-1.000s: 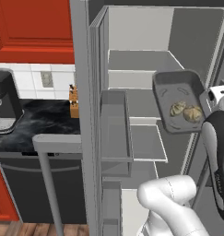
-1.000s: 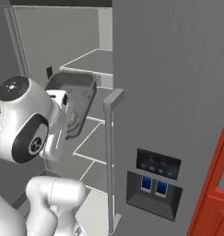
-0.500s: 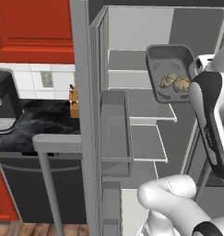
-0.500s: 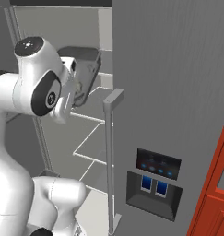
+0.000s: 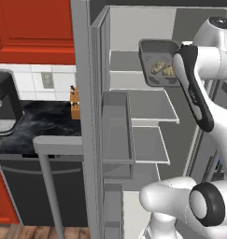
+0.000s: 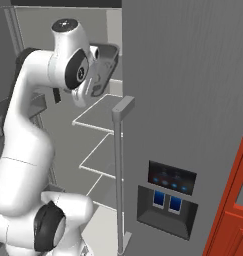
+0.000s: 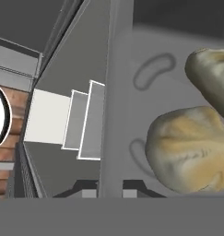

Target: Place two dumplings into each of the tupperware containers and then place the containers in the fridge.

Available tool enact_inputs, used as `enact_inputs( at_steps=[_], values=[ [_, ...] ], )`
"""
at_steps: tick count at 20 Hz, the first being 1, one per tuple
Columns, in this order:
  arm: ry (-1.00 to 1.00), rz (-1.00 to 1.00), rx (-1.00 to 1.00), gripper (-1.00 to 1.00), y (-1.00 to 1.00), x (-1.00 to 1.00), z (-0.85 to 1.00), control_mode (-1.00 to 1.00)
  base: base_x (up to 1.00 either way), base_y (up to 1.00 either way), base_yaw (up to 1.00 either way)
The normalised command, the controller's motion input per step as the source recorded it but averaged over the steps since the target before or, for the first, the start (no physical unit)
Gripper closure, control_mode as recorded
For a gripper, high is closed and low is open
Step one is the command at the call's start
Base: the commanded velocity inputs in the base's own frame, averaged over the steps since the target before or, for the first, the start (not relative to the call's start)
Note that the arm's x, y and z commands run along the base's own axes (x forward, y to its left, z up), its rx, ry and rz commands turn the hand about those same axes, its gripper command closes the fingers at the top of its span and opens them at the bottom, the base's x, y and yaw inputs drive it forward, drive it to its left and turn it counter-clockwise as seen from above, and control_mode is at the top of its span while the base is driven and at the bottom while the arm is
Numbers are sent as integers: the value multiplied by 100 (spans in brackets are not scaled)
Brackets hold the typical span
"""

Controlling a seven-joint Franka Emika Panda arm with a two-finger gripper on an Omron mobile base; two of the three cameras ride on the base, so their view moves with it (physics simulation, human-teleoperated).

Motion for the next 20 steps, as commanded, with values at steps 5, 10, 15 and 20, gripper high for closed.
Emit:
enact_inputs(
  at_steps=[5, 10, 15, 20],
  values=[
    [0, 0, 3, 100, -17, 86, 0, -100, 0, 0, 0],
    [0, 1, 3, 100, -17, 75, 1, -100, 0, 0, 0],
    [-4, 0, 0, 100, 0, 64, -2, -100, 0, 0, 0],
    [-4, 0, 0, 100, 0, 60, -10, -100, 0, 0, 0]
  ],
)
